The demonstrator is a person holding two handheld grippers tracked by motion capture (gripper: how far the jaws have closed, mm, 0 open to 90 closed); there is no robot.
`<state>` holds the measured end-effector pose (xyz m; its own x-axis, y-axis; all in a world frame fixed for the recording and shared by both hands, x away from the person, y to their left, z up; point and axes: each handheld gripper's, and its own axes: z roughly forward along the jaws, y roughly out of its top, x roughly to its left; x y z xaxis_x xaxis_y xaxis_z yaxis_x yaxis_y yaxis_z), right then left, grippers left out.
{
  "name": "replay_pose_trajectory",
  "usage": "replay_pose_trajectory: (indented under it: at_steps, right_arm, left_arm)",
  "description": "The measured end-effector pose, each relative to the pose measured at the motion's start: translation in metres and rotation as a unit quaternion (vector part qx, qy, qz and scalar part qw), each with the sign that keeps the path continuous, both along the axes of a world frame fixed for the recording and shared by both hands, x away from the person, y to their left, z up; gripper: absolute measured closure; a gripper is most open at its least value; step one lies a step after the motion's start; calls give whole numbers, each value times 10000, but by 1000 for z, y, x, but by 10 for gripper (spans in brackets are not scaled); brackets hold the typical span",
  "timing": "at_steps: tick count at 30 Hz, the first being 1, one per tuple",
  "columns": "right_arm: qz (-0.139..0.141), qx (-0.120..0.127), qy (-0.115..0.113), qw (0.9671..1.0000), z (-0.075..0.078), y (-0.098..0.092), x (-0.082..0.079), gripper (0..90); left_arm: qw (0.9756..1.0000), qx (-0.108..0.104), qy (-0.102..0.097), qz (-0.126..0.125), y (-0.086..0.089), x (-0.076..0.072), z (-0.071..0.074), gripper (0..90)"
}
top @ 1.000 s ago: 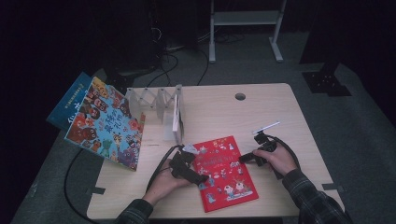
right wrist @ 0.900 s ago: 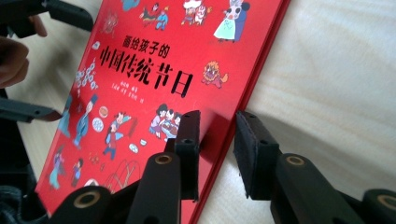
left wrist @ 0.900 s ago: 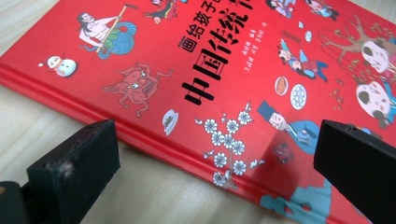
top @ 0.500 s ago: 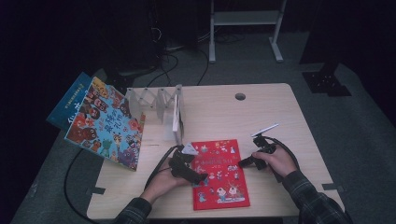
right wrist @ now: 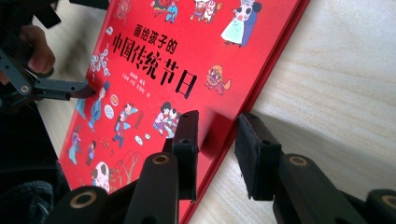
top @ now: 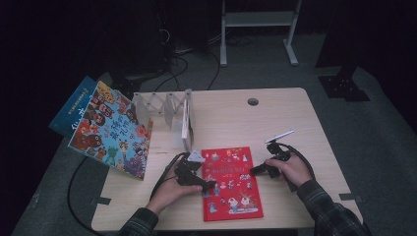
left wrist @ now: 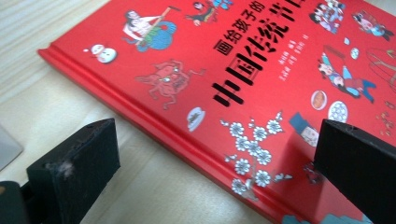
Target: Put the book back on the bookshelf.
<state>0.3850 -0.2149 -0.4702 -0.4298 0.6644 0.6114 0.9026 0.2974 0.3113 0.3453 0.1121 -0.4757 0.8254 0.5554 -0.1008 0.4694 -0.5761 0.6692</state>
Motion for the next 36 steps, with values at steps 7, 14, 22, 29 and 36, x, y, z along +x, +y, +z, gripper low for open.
replay_pose_trajectory:
  at_steps: [7, 14, 22, 29, 36]
  right_arm:
    - [-108, 139, 79, 9998, -2, -1, 0, 691]
    - [-85, 100, 93, 9999, -1, 0, -1, 703]
    - [-53, 371, 98, 9993, 6, -4, -3, 703]
    - [37, 431, -117, 9990, 16, 0, -5, 690]
    - [78, 456, -87, 9989, 12, 7, -2, 655]
  left_arm:
    - [9999, -69, -20, -112, 0, -2, 0, 31]
    - [9999, -33, -1, -115, -2, -1, 1, 30]
    - [9997, -224, 91, -55, 2, 0, 0, 29]
    - [9993, -315, 179, -13, 3, 0, 0, 29]
    - [9993, -312, 183, 1, 3, 0, 0, 28]
